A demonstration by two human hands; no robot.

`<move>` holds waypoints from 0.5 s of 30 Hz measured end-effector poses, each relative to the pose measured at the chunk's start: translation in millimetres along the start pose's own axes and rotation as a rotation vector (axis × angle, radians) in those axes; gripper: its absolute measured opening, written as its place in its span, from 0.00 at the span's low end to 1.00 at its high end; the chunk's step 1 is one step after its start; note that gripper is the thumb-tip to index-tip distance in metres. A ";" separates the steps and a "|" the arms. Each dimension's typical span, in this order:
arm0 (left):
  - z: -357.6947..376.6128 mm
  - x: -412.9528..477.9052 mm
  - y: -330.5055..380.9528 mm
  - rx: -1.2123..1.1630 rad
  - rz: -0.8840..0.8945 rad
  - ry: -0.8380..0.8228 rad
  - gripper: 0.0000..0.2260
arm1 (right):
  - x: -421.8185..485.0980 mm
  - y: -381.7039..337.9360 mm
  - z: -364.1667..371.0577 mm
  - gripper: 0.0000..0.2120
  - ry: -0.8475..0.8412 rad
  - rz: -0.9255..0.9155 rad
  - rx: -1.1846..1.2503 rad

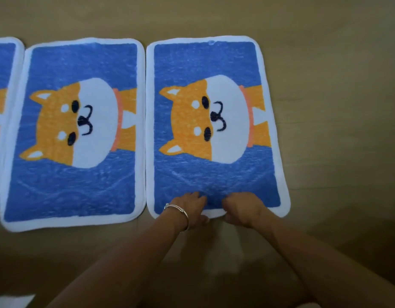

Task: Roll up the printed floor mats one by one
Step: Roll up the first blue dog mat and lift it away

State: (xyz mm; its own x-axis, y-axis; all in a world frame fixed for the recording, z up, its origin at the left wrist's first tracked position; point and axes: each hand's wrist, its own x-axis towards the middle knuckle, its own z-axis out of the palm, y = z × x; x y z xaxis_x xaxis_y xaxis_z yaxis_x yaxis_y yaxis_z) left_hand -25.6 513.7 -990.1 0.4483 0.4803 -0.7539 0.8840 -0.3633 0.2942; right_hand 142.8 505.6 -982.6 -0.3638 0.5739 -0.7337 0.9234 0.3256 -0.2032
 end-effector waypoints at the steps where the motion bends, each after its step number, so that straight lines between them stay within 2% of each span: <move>1: 2.4 -0.3 1.2 -0.012 -0.011 0.009 0.18 | 0.2 3.8 -10.4 0.10 -0.034 0.026 0.070; 4: -1.1 1.3 4.5 0.022 -0.051 0.070 0.13 | 3.7 15.9 -30.1 0.04 -0.049 0.058 0.242; 6: -7.6 2.0 4.2 0.079 -0.076 0.094 0.11 | 5.3 17.6 -28.2 0.05 -0.023 0.065 0.253; 9: -8.2 -1.1 0.8 0.131 -0.059 0.096 0.12 | 4.3 13.8 -9.4 0.13 -0.025 0.017 0.165; 12: 6.6 -5.6 4.2 0.101 -0.021 0.018 0.19 | -0.4 14.2 14.0 0.24 -0.034 -0.009 -0.027; 15: 12.2 -4.5 7.0 0.075 -0.014 0.025 0.22 | -4.3 17.0 33.4 0.21 0.102 -0.028 -0.099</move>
State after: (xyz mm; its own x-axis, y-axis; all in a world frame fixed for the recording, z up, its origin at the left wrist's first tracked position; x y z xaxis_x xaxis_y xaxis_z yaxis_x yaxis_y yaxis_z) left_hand -23.1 499.3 -991.9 0.4397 0.5054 -0.7425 0.8783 -0.4146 0.2380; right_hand 164.2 483.5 -1004.5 -0.4041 0.6358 -0.6577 0.8981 0.4121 -0.1534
